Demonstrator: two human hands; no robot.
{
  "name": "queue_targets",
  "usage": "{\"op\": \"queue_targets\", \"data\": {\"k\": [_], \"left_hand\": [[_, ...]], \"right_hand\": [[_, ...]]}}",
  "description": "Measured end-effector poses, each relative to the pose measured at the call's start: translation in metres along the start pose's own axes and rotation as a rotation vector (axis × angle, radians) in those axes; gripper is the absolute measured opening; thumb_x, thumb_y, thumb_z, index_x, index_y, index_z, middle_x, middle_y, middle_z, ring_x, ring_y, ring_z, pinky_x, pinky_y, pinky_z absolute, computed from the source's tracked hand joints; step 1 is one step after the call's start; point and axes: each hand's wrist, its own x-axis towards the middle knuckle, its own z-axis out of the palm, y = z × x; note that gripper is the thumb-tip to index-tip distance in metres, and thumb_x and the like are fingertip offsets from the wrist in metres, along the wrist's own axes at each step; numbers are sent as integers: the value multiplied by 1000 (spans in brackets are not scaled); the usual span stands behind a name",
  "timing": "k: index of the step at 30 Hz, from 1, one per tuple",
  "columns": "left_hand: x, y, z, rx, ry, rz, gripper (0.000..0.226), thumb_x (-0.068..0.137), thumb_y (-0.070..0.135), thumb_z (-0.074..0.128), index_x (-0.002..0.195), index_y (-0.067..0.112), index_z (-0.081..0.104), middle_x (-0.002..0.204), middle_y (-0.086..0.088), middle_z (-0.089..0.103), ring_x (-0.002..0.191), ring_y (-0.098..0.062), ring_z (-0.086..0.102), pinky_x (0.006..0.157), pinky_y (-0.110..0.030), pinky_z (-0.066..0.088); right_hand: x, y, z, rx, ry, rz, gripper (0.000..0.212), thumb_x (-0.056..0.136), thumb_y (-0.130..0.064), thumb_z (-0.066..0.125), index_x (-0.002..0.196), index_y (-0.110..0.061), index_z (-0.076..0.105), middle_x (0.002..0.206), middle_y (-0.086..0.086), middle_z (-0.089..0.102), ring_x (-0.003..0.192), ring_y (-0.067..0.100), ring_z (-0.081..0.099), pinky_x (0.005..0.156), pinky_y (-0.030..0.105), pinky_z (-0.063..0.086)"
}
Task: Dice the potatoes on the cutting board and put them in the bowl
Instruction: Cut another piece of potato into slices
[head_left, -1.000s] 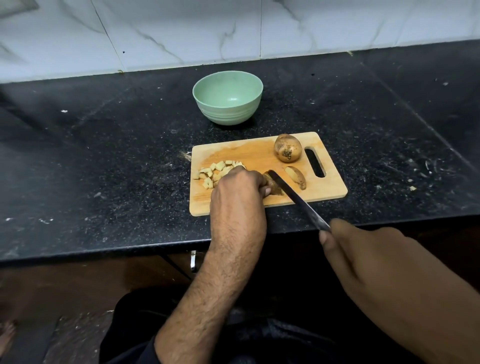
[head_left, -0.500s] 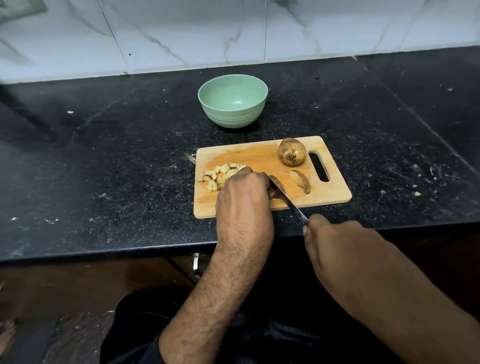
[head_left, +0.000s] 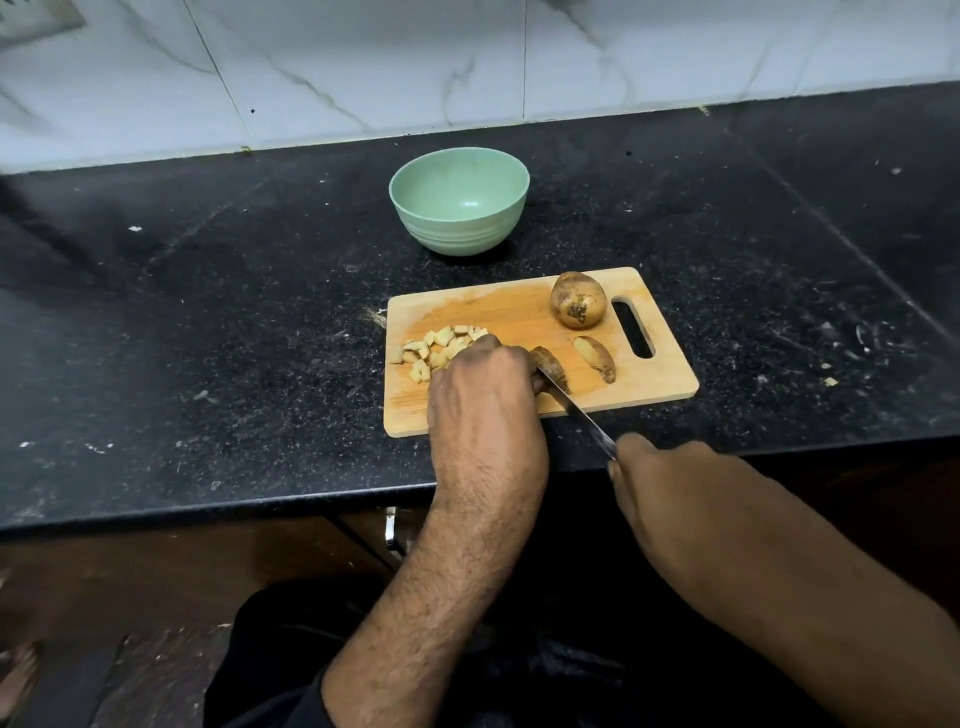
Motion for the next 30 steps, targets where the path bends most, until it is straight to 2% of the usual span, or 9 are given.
{"op": "queue_targets", "data": {"k": [2,5,7,11,14,17,25,28,30], "left_hand": [[0,-2,0,-24,-1,-4,10,92,22,71,97,15,77,86,2,62,77,-15,55,78,-36,51],[0,-2,0,-56,7,-9,14,93,25,69,100,16,77,89,1,63,81,-15,56,80,-37,51],[-1,-2,-1,-71,5,-17,14,93,25,69,101,16,77,90,2,63,80,-13,54,79,-33,50],[-2,-7,-4,-128,-33,-17,18,90,31,72,102,18,77,89,4,62,82,-15,58,76,-33,50],[-2,-9,-4,-164,-58,-34,30,84,43,75,102,18,74,86,7,56,81,-11,54,72,-28,44],[-3,-7,0,-165,-46,-13,35,86,43,74,110,18,72,89,5,55,86,-14,54,79,-33,49],[15,-7,11,-114,-29,30,13,92,30,68,100,21,71,89,5,56,82,-17,54,79,-38,49],[18,-6,13,-60,0,52,15,92,30,68,101,18,69,92,4,55,86,-18,53,79,-39,49],[15,-4,14,-78,31,81,24,91,35,69,108,18,70,98,3,57,92,-17,52,82,-37,49]], "right_hand": [[-13,5,-1,6,-67,17,15,108,-34,27,96,-29,33,79,-4,47,62,12,45,64,35,47],[-26,10,-4,14,-161,39,19,108,-42,22,95,-31,29,79,-4,47,60,10,42,56,29,37],[-30,13,-7,24,-169,39,21,107,-46,21,91,-33,29,79,-4,48,61,9,44,58,28,40],[-35,16,-15,49,-75,51,33,102,-55,19,84,-31,33,77,-4,53,65,12,54,70,31,53],[-32,17,-19,123,27,49,38,98,-58,17,80,-30,36,71,-2,56,62,13,57,63,28,51],[-24,19,-14,153,125,46,38,100,-55,20,77,-29,36,65,-3,54,54,8,53,53,24,42],[-11,34,-7,238,225,62,38,99,-54,27,75,-28,41,62,-1,56,54,8,54,53,27,43],[-10,40,-8,239,232,70,38,99,-53,28,76,-28,44,62,-1,57,54,9,56,53,26,44],[-11,43,-10,233,231,79,37,99,-52,29,77,-27,47,62,0,58,53,9,56,52,24,40]]}}
